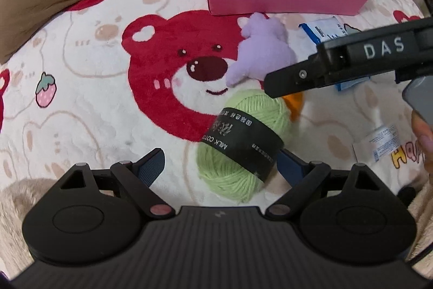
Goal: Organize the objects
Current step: 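Reach the right gripper to the green yarn ball and close on it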
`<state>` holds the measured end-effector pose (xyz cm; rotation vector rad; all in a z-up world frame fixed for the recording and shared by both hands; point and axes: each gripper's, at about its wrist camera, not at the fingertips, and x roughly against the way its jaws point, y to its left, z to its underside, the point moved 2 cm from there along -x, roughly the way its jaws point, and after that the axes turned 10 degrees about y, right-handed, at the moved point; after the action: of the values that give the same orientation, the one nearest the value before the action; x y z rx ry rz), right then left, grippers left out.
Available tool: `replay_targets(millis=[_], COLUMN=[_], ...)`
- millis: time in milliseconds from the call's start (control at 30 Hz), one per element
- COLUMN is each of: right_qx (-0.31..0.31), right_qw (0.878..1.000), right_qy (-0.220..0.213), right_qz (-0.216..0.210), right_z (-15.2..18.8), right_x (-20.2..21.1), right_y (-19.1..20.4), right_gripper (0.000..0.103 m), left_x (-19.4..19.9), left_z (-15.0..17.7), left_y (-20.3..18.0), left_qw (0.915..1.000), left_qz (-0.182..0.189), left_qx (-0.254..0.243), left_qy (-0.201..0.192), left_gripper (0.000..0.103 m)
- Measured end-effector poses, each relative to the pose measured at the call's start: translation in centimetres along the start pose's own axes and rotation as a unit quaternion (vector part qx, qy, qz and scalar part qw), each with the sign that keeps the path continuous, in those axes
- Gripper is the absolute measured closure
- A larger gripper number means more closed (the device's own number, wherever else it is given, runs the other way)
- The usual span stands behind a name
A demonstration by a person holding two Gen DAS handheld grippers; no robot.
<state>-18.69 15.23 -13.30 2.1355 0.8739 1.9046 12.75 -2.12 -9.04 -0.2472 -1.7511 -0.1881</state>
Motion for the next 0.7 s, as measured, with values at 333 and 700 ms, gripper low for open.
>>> replay_targets(millis=[333,700], right_qx=[-0.01,-0.006], right_qw=[0.999,0.999], right_qy=[0.014,0.029], right_qz=[-0.027,-0.035], right_z=[-0.2,0.0], right_x=[-1.1,-2.2], right_y=[-0.1,-1.0], right_gripper=[0.046,0.047], left_x=[-0.6,-3.7], left_z=[1.0,1.7], left_y=[-0.1,0.7], left_qw=[0.9989,0.9942], left_qz=[-0.033,0.029], left_qx=[0.028,0.1], left_qy=[-0.018,0.026], left_gripper=[0.011,0.009])
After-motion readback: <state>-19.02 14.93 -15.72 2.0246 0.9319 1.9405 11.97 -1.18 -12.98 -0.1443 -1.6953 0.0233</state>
